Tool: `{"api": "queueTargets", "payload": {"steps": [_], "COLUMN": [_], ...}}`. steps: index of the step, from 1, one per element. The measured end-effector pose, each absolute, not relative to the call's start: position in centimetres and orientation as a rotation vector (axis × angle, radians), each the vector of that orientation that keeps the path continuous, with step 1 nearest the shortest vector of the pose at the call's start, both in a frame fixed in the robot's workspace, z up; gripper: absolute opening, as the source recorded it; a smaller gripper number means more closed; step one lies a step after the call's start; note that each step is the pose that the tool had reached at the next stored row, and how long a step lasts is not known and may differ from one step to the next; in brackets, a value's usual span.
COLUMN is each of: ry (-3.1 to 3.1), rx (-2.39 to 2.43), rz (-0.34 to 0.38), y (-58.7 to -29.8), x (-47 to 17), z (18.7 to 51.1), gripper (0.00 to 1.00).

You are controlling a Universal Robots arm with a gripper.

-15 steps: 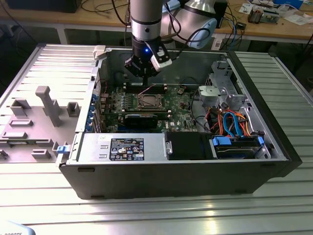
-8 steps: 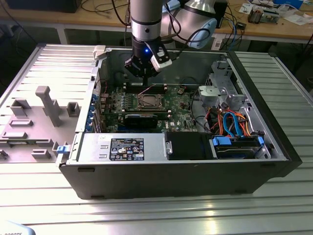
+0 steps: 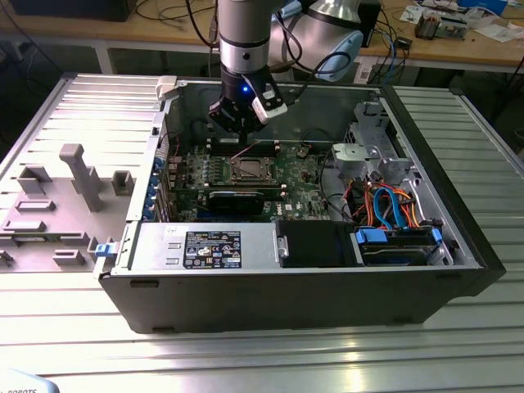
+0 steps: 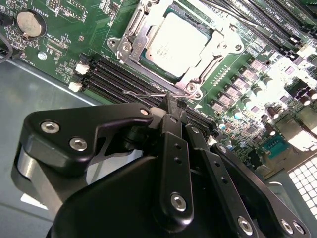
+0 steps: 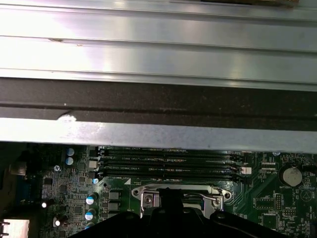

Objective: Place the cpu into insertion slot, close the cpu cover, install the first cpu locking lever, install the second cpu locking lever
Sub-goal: 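Install the first cpu locking lever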

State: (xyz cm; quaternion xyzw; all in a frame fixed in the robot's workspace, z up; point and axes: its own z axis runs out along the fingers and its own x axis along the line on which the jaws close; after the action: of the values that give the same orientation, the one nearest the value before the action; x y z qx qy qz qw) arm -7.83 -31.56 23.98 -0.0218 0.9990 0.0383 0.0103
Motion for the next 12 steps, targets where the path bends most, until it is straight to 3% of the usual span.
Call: {"api": "queueTargets", "payload": {"steps": [6, 9, 12], "ry": [3.118, 3.115, 3.114], "rx": [-0.068, -0.068, -0.067], "rz": [0.12, 0.17, 0.177], "y": [-31.56, -31.58, -31.57], "x": [-7.83, -7.82, -7.82], "z": [23.95, 23.92, 23.9], "gripper": [0.11, 0.11, 0.11]}}
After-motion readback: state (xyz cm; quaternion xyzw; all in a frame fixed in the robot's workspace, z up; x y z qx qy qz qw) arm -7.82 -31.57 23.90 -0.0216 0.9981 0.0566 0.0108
